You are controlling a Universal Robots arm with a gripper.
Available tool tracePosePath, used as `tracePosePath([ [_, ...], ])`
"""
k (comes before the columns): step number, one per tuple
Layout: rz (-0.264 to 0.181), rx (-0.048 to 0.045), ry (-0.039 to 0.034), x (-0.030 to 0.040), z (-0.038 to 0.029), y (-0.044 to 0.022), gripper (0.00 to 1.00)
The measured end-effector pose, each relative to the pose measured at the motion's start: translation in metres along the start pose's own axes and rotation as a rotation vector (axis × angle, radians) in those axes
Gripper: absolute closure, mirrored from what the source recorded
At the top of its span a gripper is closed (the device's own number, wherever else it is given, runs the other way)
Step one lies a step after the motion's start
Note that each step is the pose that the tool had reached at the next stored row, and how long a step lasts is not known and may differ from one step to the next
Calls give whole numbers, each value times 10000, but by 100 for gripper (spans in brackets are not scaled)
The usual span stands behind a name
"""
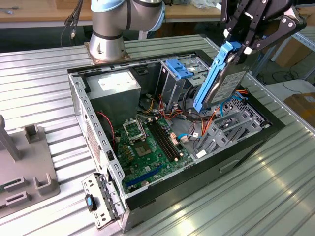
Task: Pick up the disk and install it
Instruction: 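Pick up the disk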
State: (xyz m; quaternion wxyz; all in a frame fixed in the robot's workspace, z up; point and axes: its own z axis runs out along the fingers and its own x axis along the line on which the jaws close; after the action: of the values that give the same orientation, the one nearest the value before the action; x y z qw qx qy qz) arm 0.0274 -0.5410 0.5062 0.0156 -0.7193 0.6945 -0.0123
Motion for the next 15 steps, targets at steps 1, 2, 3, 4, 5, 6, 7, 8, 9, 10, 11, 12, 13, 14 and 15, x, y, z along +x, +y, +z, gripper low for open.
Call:
tracePosePath([
  [1,0,-9,0,4,3,-71,63],
  [2,0,-10,8,65,8,-83,63],
  [3,0,-10,16,151,10,-84,63],
  [4,0,-10,16,184,12,-83,63],
  [5,0,-10,16,208,13,-82,63],
  [6,0,-11,22,256,15,-80,63],
  [7,1,-10,28,312,21,-77,63],
  [8,0,-11,42,342,24,-77,63],
  [9,-1,-11,43,350,35,-87,63],
  [10,0,-12,49,351,46,-127,63],
  [11,0,-14,46,352,54,-159,63],
  [12,0,-16,47,354,59,-186,63],
  [13,0,-19,49,355,64,-223,63],
  [14,0,-22,50,356,69,-254,63],
  [15,-1,-23,49,357,77,-291,63],
])
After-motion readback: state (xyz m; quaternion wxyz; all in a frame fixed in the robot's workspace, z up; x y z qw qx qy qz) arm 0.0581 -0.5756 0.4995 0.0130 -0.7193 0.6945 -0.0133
